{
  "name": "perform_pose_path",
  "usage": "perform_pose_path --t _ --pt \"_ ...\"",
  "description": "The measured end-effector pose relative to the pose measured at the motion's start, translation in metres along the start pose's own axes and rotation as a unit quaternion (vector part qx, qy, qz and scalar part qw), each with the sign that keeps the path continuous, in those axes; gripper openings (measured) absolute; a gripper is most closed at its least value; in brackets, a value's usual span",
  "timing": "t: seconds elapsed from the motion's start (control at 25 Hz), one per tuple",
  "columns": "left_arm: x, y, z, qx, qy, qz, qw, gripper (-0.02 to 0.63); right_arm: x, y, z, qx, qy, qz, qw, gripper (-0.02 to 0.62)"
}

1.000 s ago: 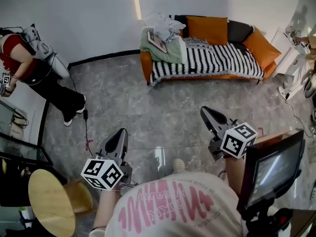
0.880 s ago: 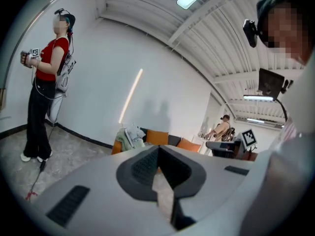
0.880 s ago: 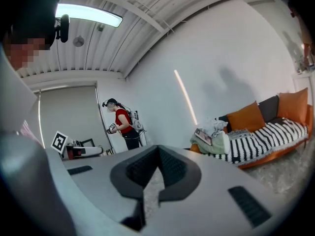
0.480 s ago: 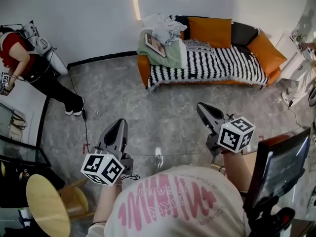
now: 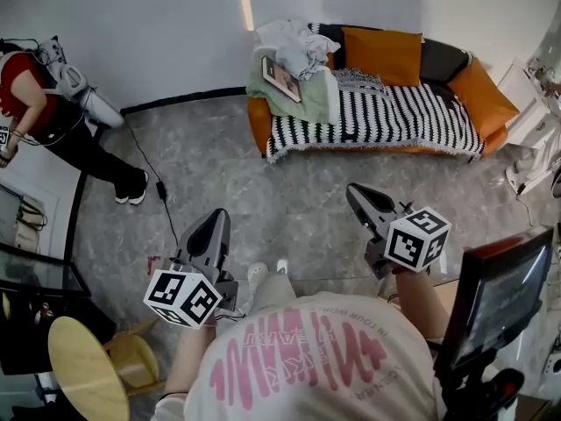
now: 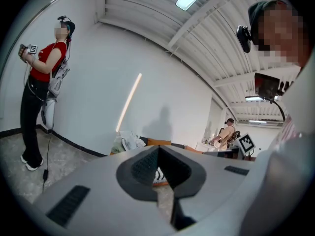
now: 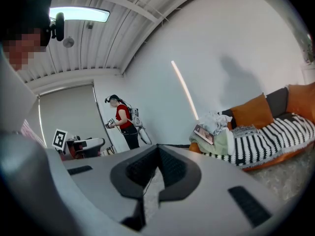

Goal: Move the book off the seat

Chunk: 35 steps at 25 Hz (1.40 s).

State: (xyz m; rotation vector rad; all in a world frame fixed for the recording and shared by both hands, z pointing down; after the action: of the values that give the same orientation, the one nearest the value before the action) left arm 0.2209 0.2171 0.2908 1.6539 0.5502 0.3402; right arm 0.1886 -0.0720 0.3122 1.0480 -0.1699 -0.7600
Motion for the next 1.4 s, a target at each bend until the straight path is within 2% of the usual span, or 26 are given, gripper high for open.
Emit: perform_pose_path --t 0.24,0.44,0.8,1.04,1.4 --pt "-0.042 -0.016 -0.056 0.015 0.025 -0.009 0.9995 0.009 -0.055 -0.014 0.006 -0.015 0.022 0.006 1.0 0.008" --pt "-0.07 -0.038 -0.106 0.001 0.052 -0.013 0.9985 0.009 -0.107 -0.022 0.0 -0.029 0.039 0.013 0.999 0.008" --pt "-0.11 -0.045 -0.186 -0.006 0.087 -0.034 0.9956 0.009 -0.184 -0.034 -0.006 -0.034 0.067 0.024 0.997 0.008" --pt "-0.133 -0.044 -0.221 -0.015 0.102 -0.037 0.994 0.009 -0.217 -0.035 0.001 -0.037 0.088 0.031 0.995 0.008" --pt "-0.159 -0.035 -0.251 -0.004 0.114 -0.049 0.9923 0.009 -0.259 -0.038 0.007 -0.028 0.097 0.006 0.995 0.008"
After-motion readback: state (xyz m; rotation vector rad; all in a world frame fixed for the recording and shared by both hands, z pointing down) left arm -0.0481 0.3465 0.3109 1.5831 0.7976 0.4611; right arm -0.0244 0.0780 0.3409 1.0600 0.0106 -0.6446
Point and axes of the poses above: the fingertips, and each gripper's own axes: x backward along the fingers, z to its right, y out of its underside, the point moved 5 cm from there along x, backward along the fingers, and after that the axes turned 9 degrees about -x, right-handed, at the moved point
